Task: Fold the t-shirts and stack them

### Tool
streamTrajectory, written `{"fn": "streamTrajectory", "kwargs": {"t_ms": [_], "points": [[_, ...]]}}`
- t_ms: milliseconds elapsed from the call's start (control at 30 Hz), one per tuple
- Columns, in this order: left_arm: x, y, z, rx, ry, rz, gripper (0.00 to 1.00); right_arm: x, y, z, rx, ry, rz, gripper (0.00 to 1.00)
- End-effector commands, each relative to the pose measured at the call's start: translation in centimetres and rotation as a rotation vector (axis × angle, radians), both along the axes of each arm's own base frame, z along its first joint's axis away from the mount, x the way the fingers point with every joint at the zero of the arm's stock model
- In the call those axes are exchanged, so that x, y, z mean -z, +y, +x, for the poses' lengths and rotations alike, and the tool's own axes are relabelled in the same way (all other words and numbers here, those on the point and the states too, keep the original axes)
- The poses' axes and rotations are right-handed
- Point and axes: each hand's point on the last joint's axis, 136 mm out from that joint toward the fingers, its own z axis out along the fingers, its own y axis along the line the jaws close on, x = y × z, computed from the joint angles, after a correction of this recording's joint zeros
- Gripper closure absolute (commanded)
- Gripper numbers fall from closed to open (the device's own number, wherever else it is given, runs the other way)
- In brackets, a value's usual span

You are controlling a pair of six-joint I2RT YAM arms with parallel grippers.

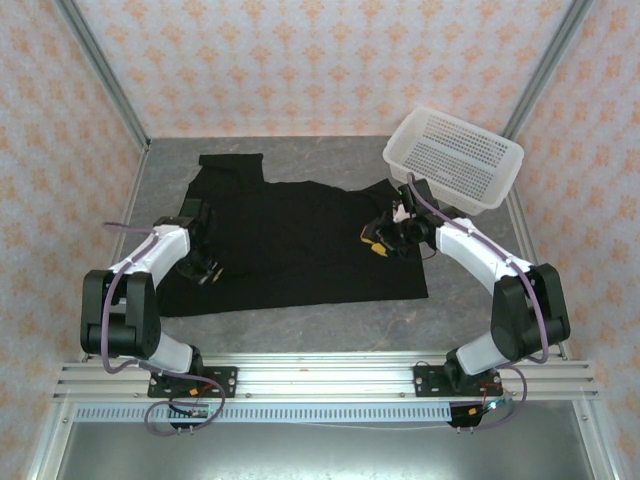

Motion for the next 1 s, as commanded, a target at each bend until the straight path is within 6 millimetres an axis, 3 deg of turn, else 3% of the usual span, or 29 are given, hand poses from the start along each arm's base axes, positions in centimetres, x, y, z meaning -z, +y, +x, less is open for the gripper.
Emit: {"fn": "streamTrajectory", "kwargs": {"t_ms": [0, 267, 567, 833, 967], "points": [[-1.6, -0.1, 1.5, 0.037, -0.041, 0.030, 1.00, -1.2, 0.4, 1.1, -0.001, -0.036, 0.014, 0.63], [-2.8, -1.3, 6.1, 0.182, -0.056, 0.074, 1.00, -1.3, 0.3, 1.0, 0.008, -0.036, 0.012, 0.64], [-2.7, -1.9, 10.6, 0.340, -0.028, 0.170, 1.00, -1.1, 0.0, 0.2, 0.010, -0.026, 0.005, 0.65], [-3.1, -3.9, 12.3, 0.465, -0.029, 0.222, 1.00, -0.7, -0.2, -0.2, 0.011, -0.014, -0.004, 0.66], [-1.8, -5.0, 12.5, 0.537, 0.007, 0.234, 1.00, -0.6, -0.2, -0.3, 0.006, -0.007, -0.003, 0.67]]}}
